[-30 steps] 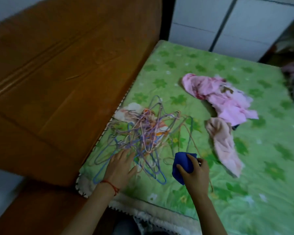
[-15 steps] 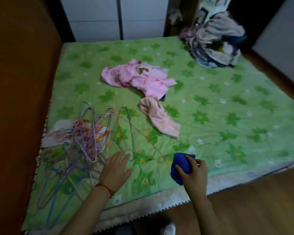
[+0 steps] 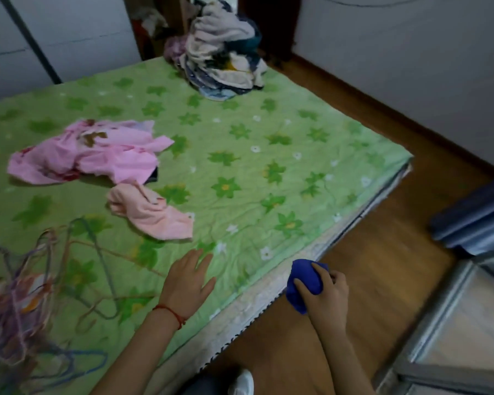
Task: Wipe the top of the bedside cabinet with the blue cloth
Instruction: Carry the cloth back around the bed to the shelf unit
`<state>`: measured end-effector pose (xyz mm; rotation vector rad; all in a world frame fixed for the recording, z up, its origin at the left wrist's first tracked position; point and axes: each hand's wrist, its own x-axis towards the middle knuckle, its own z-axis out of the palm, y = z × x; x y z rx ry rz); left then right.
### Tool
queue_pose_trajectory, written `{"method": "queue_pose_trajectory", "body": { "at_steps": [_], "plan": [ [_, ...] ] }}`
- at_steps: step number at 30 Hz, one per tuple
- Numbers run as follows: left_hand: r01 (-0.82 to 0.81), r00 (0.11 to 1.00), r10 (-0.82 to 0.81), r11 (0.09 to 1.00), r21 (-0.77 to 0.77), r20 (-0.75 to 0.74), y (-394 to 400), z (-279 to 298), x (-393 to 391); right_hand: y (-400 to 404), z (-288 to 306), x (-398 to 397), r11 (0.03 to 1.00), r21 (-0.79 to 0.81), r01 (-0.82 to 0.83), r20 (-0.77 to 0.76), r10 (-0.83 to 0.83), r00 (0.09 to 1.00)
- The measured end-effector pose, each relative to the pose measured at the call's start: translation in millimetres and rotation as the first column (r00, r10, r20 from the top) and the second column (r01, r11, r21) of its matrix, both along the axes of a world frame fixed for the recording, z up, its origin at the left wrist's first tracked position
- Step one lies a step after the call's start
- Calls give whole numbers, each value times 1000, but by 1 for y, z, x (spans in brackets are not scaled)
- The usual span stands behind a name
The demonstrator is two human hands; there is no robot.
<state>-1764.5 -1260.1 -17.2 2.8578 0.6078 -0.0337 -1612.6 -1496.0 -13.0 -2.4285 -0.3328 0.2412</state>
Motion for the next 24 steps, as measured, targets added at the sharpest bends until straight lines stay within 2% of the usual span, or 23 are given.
{"method": "queue_pose_trajectory", "body": {
  "at_steps": [6,14,24],
  "plan": [
    [233,972,-233,972,23,3,-33,1,84,-62,-1,25,968,-4,252,-30,-252,967],
    [499,865,-500,866,46,39,-88,6,196,-138,-3,57,835,16,550,-93,-547,832],
    [648,761,-648,761,9,-13,-133,10,367,-189,1,169,694,62,717,-83,-713,697]
  ]
}}
